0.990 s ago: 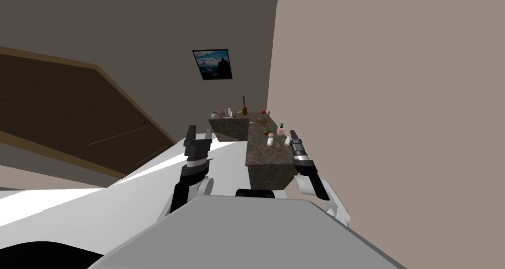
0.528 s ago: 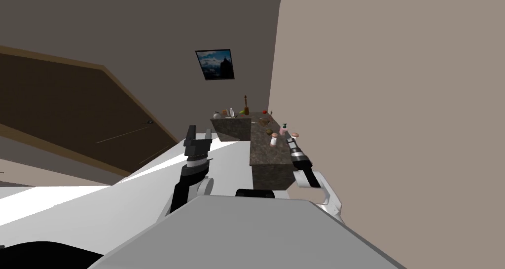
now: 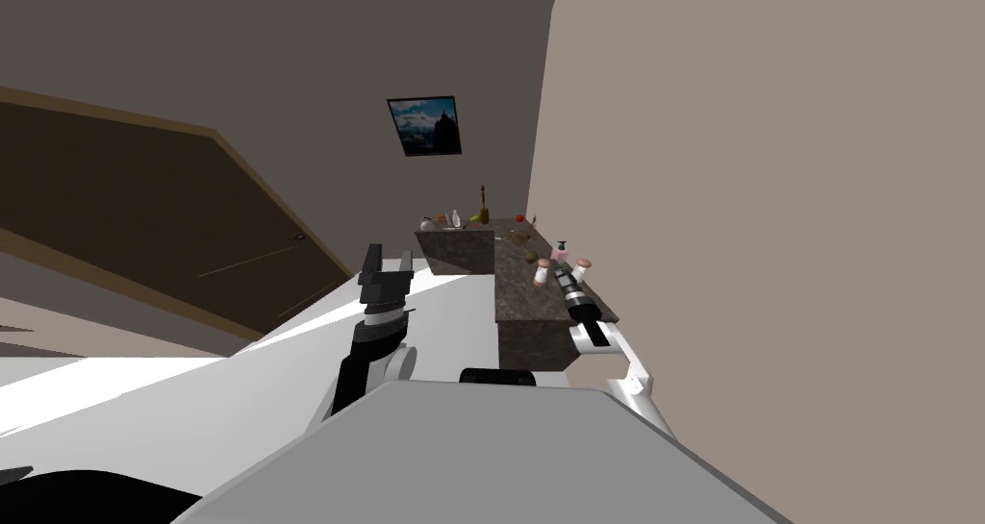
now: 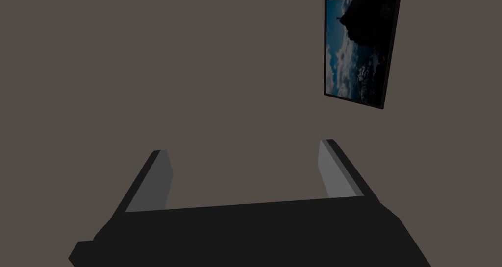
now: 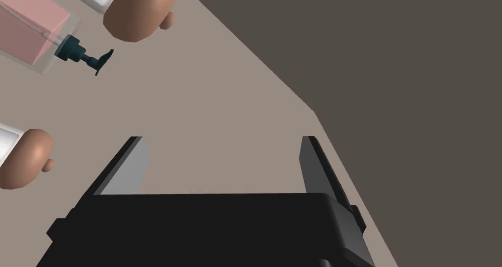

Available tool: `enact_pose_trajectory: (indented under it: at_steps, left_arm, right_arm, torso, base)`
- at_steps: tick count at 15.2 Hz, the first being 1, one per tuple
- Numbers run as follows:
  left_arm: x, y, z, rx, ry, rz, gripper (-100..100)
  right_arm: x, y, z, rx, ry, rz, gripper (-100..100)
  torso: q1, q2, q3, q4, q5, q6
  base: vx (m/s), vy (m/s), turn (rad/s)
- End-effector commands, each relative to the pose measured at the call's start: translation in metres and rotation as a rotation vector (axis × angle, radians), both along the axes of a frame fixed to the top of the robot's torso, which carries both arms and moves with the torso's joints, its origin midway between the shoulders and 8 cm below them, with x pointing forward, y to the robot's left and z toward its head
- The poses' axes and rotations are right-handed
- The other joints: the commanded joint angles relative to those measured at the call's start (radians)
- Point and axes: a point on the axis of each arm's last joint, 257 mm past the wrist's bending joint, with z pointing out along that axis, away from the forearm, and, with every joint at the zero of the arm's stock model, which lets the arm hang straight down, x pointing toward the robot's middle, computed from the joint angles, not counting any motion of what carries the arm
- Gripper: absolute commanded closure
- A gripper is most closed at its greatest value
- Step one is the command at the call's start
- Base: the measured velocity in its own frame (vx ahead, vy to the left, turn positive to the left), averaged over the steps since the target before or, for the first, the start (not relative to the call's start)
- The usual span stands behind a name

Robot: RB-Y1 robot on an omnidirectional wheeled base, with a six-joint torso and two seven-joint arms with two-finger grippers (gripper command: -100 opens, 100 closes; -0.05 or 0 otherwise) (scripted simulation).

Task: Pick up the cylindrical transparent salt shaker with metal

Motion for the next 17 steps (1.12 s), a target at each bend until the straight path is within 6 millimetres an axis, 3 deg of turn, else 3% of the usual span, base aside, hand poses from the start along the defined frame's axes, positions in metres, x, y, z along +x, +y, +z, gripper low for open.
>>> enact_pose_trajectory:
  at_steps: [1, 11, 17]
  left_arm:
    - [0.000, 0.000, 0.000, 0.000, 0.000, 0.000, 0]
    - [0.000, 0.000, 0.000, 0.000, 0.000, 0.000, 0]
    - [0.000, 0.000, 0.000, 0.000, 0.000, 0.000, 0]
  right_arm:
    - [0.010, -0.005, -0.011, -0.047, 0.033, -0.027, -100]
    - [0.051, -0.049, -0.055, -0.249, 0.199, -0.190, -100]
    - [0.063, -0.071, -0.068, -0.349, 0.264, -0.273, -100]
  torso:
    - [0.000, 0.000, 0.000, 0.000, 0.000, 0.000]
    - [0.000, 0.000, 0.000, 0.000, 0.000, 0.000]
    - [-0.001, 0.000, 0.000, 0.000, 0.000, 0.000]
  base:
    - [0.002, 0.080, 0.013]
    - [-0.002, 0.070, 0.017]
    - [0.000, 0.061, 0.012]
